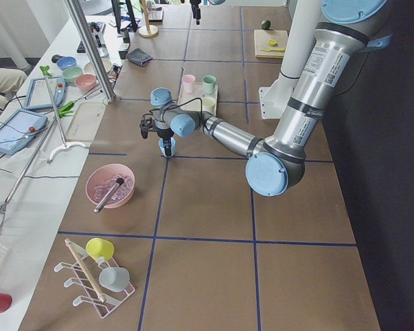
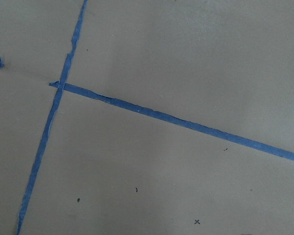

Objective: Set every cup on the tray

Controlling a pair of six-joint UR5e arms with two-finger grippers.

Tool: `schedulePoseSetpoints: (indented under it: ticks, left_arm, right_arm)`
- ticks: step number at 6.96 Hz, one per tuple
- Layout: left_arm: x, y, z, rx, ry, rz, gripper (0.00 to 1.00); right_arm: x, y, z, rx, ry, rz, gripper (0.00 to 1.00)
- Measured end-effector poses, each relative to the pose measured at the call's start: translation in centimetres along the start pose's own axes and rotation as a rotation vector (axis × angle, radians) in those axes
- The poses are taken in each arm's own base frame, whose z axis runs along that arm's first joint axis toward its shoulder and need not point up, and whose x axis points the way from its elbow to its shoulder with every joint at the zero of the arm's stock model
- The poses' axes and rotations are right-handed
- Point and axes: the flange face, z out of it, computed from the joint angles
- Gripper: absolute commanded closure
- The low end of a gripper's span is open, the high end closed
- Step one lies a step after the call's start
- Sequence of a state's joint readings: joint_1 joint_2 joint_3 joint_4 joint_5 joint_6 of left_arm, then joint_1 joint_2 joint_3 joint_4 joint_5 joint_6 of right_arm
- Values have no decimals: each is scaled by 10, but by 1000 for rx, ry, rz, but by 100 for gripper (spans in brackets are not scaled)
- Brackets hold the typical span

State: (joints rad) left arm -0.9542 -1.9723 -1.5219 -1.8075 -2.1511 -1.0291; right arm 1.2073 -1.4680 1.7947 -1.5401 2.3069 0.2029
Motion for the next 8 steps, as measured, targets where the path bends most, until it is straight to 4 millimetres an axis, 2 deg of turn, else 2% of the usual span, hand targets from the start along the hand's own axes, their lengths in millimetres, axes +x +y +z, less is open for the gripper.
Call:
schedulePoseSetpoints:
  ticks: [2,4,6,7,8]
  left_arm:
    - [4,2,2,-3,2,0,100]
    - [19,0,-7,4,19,6,100]
    - [60,-1,-30,14,65,-54,100]
    - [91,9,-37,-7,96,-105,100]
    - [130,30,-35,-41,122,-139,100]
  right_arm:
    - [0,0,0,0,0,1,0]
    - [0,0,0,0,0,1,0]
    - [0,0,0,1,1,0,0]
    - [0,0,-1,1,1,0,0]
    - [0,0,-1,1,1,0,0]
